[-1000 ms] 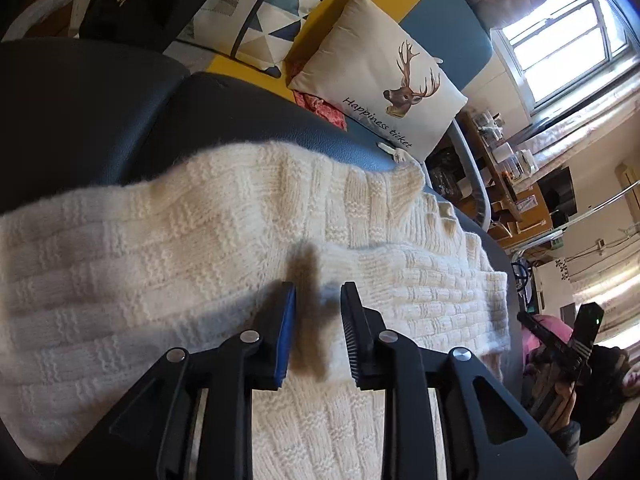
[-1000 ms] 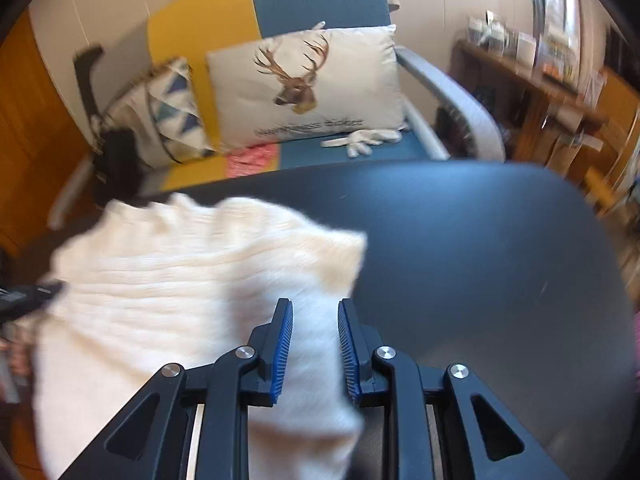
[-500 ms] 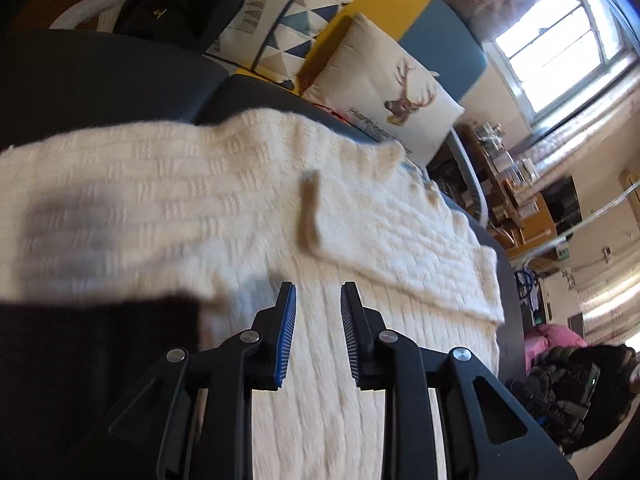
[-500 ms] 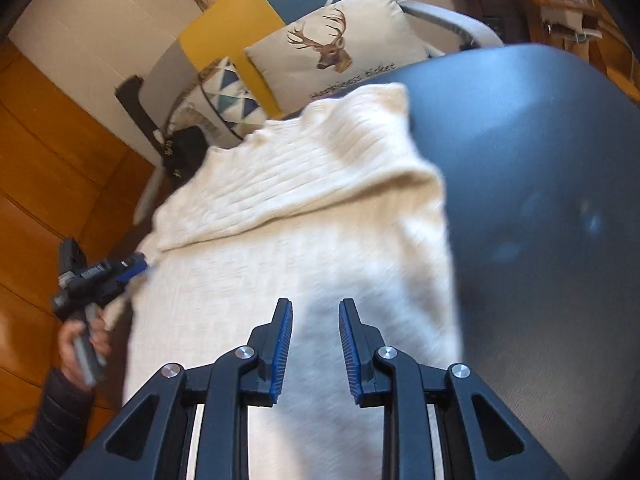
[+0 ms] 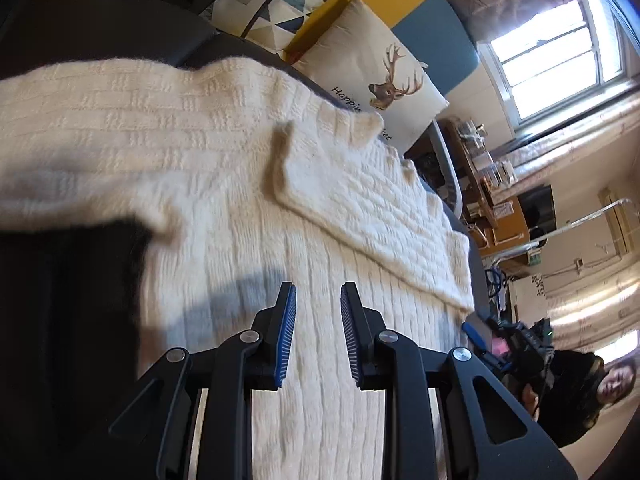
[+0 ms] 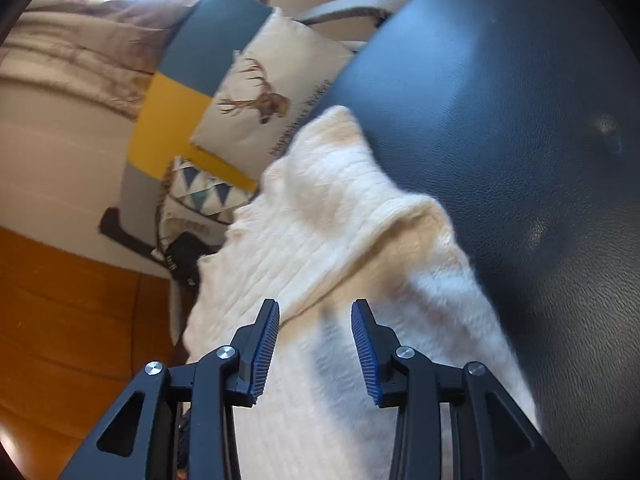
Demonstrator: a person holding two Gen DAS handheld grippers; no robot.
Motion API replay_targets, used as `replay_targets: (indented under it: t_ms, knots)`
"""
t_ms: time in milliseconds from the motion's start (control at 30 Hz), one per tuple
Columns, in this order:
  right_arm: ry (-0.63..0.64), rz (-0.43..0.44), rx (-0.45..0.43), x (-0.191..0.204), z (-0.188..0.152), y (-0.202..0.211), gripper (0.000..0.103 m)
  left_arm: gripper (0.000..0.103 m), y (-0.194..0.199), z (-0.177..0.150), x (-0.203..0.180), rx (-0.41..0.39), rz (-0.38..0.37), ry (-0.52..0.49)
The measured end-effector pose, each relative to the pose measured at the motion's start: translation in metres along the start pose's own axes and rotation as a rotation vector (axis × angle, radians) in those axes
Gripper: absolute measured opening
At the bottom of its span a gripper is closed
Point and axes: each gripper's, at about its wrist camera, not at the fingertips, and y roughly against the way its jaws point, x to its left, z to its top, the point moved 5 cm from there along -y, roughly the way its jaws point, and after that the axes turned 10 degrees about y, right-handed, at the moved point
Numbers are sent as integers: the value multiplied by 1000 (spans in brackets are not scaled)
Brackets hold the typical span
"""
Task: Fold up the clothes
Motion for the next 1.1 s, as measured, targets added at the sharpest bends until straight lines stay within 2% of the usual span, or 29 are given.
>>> replay_targets:
  t_ms: [67, 133, 200, 267, 367, 500, 567, 700, 733, 833, 867, 900, 933, 1100]
  knots:
    - [-34, -22, -23, -9, 6, -11, 38, 25, -10, 11, 0, -1, 0, 9]
    - [-47, 2, -60, -13, 14, -16, 38, 25, -17, 20, 0, -3, -3, 18]
    - [7, -23, -78, -11, 17, -16, 36, 25, -21, 23, 0, -4, -11, 28]
    - [72, -55, -93, -9, 20, -15, 23, 25, -24, 27, 0, -5, -20, 39]
    - [170, -119, -107, -5, 23, -13, 10, 25, -28, 33, 1, -7, -33, 54]
    - [266, -167, -93, 0, 21, -10, 10, 25, -27, 39, 4, -14, -54, 85]
    - [305, -182, -90, 2, 21, -7, 10, 33, -24, 43, 5, -22, -63, 95]
    - [300, -154, -89, 5, 25, -5, 10, 37, -25, 52, 3, -21, -53, 106]
    - [297, -146, -88, 6, 26, -4, 10, 41, -29, 53, 2, -12, -49, 105]
    - [294, -132, -85, 9, 28, -3, 10, 42, -38, 55, -2, -15, -10, 77]
    - [297, -135, -81, 9, 27, -3, 10, 41, -40, 55, -5, -22, 7, 53]
    - [299, -137, -82, 9, 27, -3, 10, 34, -41, 55, -7, -34, 22, 31]
    - [302, -140, -84, 9, 27, -2, 10, 6, -40, 55, -10, -49, 36, 10]
    - [310, -151, -86, 8, 26, 2, 10, 6, -13, 45, -22, -129, -28, -21]
